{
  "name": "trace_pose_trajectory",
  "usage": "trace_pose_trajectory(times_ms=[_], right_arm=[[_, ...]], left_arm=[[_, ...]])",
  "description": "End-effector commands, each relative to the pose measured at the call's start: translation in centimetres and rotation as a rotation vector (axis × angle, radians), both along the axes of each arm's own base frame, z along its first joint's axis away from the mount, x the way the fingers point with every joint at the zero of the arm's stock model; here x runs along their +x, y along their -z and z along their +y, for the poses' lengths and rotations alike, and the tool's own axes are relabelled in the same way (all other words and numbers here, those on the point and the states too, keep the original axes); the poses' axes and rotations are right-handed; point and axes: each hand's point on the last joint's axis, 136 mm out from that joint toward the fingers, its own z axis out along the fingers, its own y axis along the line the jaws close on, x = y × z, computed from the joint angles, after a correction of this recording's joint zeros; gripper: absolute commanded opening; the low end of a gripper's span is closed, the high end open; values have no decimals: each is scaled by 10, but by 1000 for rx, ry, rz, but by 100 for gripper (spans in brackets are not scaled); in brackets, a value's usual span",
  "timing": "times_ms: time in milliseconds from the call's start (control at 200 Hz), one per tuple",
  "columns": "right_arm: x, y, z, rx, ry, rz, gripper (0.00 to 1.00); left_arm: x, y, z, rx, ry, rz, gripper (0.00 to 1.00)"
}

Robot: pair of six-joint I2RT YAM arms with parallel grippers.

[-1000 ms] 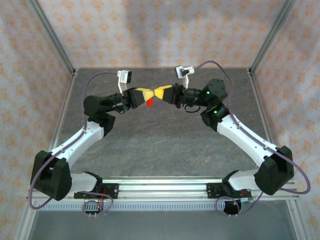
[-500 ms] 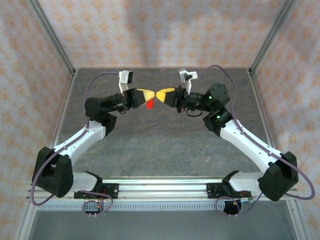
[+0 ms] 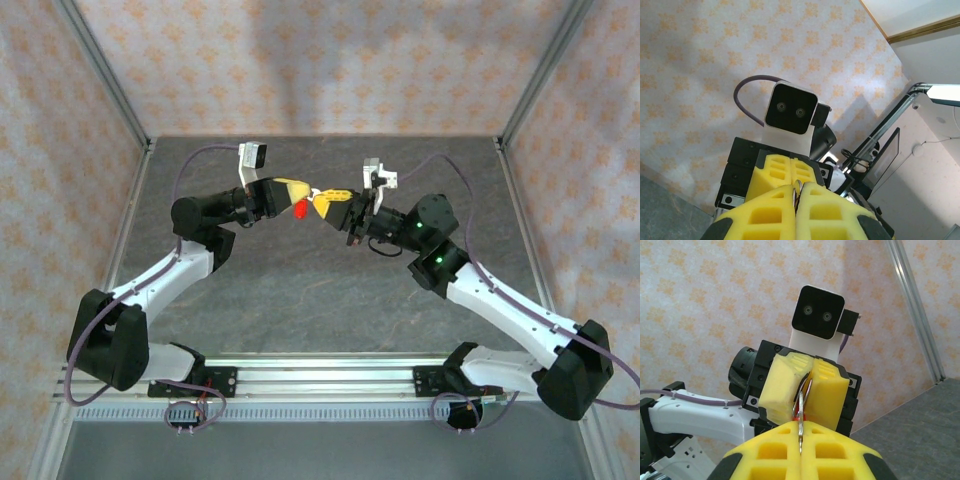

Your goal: Remove the keys from the keyring

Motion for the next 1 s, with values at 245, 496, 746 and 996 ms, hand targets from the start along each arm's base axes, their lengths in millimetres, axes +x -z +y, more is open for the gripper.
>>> trace_pose_trajectory(times_ms=[245, 496, 746, 996], right_arm=[[7, -12, -20, -76, 47, 4, 0], [17, 12, -33, -209, 108, 33, 0], [29, 45, -41, -384, 178, -22, 0], [27, 59, -34, -442, 127, -57, 0]], left_arm=[[25, 5, 29, 27, -287, -42, 50], [36, 55, 48, 279, -515, -9, 55], [29, 82, 63, 420, -616, 0, 62], [22, 90, 67, 459, -629, -30, 63]])
